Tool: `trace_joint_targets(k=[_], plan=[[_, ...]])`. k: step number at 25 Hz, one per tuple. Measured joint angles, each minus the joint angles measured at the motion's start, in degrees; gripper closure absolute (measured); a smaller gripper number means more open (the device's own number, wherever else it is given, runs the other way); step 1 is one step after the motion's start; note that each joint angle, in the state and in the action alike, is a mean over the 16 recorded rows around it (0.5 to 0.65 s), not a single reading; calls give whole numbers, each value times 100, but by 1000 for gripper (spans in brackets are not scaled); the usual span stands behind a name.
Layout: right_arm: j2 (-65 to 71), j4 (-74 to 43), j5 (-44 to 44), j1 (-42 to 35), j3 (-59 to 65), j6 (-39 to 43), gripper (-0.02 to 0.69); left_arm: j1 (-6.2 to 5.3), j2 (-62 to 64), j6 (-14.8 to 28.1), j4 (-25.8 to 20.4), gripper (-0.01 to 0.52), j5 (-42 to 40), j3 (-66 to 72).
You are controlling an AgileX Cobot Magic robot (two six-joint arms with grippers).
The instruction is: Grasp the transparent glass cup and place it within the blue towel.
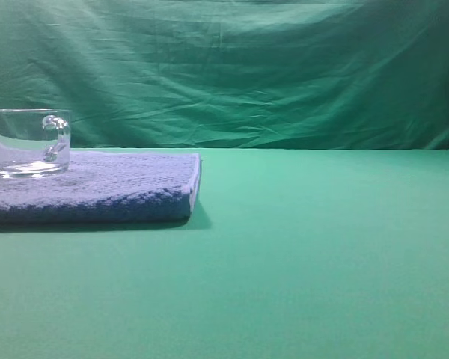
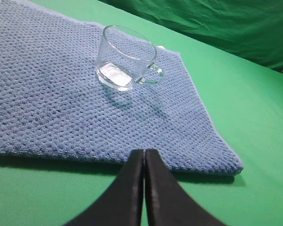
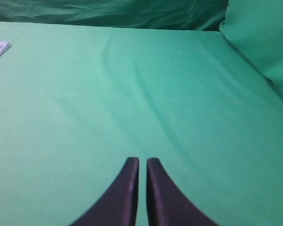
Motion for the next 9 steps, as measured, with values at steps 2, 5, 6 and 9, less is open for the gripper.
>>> trace_joint_targets(k=[2, 5, 6, 9], plan=[[0, 0, 0, 0, 0, 0, 616, 0, 0, 0, 0, 514, 0, 0], [0, 0, 0, 0, 0, 0, 616, 0, 0, 0, 0, 514, 0, 0], [0, 0, 0, 0, 0, 0, 616, 0, 0, 0, 0, 514, 0, 0], [0, 0, 0, 0, 0, 0, 616, 0, 0, 0, 0, 514, 0, 0]])
